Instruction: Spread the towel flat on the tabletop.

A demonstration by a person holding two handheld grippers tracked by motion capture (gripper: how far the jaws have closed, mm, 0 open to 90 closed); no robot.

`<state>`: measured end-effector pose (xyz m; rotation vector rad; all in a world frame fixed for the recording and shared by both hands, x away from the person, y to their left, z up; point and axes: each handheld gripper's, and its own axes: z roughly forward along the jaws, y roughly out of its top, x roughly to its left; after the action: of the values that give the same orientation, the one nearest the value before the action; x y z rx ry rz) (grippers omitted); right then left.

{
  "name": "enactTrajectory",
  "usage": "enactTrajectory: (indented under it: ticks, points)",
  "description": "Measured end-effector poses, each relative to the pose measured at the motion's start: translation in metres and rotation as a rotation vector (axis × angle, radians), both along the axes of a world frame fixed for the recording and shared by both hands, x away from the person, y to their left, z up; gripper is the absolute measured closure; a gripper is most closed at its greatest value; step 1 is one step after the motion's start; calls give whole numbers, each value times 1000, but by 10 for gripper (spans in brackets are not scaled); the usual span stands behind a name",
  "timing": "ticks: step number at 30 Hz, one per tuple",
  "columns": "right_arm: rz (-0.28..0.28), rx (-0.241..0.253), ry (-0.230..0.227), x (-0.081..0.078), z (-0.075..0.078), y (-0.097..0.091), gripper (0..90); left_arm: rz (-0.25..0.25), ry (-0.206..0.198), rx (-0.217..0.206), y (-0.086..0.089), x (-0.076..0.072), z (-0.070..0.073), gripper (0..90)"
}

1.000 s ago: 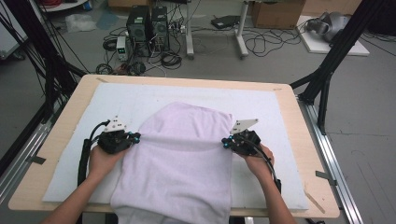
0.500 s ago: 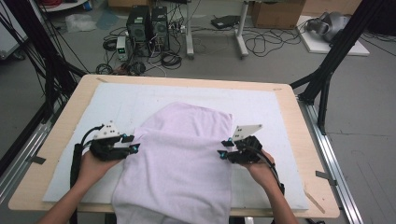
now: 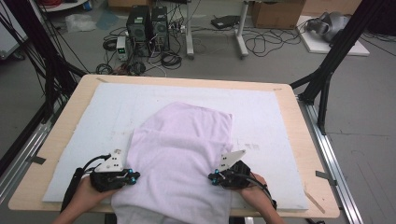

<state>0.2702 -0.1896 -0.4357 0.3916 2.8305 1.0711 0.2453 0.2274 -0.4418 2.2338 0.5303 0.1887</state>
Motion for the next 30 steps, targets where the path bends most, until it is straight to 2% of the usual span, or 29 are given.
enactTrajectory:
  ticks: [1,2,4,6,7,8,9,10,11,13,15,16,17,18,19,20,22,23,24,25,26,28,29,30]
  points:
    - [13,-11,2,-5,1,0,877,-9,4,-4,2,-4,0,876]
    - [22,-12,9,-9,2,-1,878,-40,15,-12,6,-12,1,878]
    - [67,1,47,-22,3,-2,879,-93,22,-25,10,-27,3,878]
    - [117,43,107,-40,6,-3,873,-152,20,-49,12,-43,7,869]
    - [129,72,116,-48,10,-3,860,-169,19,-56,13,-46,8,839]
    - [135,95,92,-52,14,-4,824,-153,14,-58,13,-46,9,746]
    - [118,107,68,-53,17,-4,768,-123,-5,-47,13,-42,10,659]
    - [93,93,59,-49,18,-4,726,-93,-17,-37,13,-35,10,617]
    - [62,72,44,-42,17,-4,689,-67,-16,-44,12,-27,10,598]
    - [33,36,57,-26,12,-3,656,-28,-21,-54,9,-11,10,574]
    - [21,10,46,-16,5,-1,649,-24,-1,-53,3,-1,8,568]
    - [15,-4,51,-13,2,-1,663,-24,6,-38,-1,2,5,586]
    - [13,10,56,-12,0,-1,702,-30,15,-9,-4,3,2,646]
    - [8,12,46,-11,-1,-2,742,-41,-2,4,-7,2,-1,735]
    - [14,11,37,-10,-1,-3,813,-51,-11,-3,-6,1,-2,797]
    - [24,12,42,-10,0,-3,868,-48,-5,-2,-6,0,-2,868]
    - [38,10,23,-13,-1,-3,880,-52,-2,-5,-3,-6,-1,879]
    - [55,22,65,-14,-1,-4,885,-63,3,-4,-1,-10,-1,882]
    - [77,22,86,-18,0,-5,887,-72,12,-11,1,-15,-1,883]
    - [101,19,81,-24,2,-6,887,-93,21,-15,4,-25,0,883]
    - [119,34,74,-34,6,-9,884,-108,17,-16,6,-32,1,883]
    - [119,95,76,-44,15,-16,852,-122,20,-34,12,-46,4,874]
    - [104,139,72,-47,21,-21,764,-124,25,-40,13,-46,5,827]
    - [85,155,64,-46,24,-22,723,-112,21,-50,13,-45,7,757]
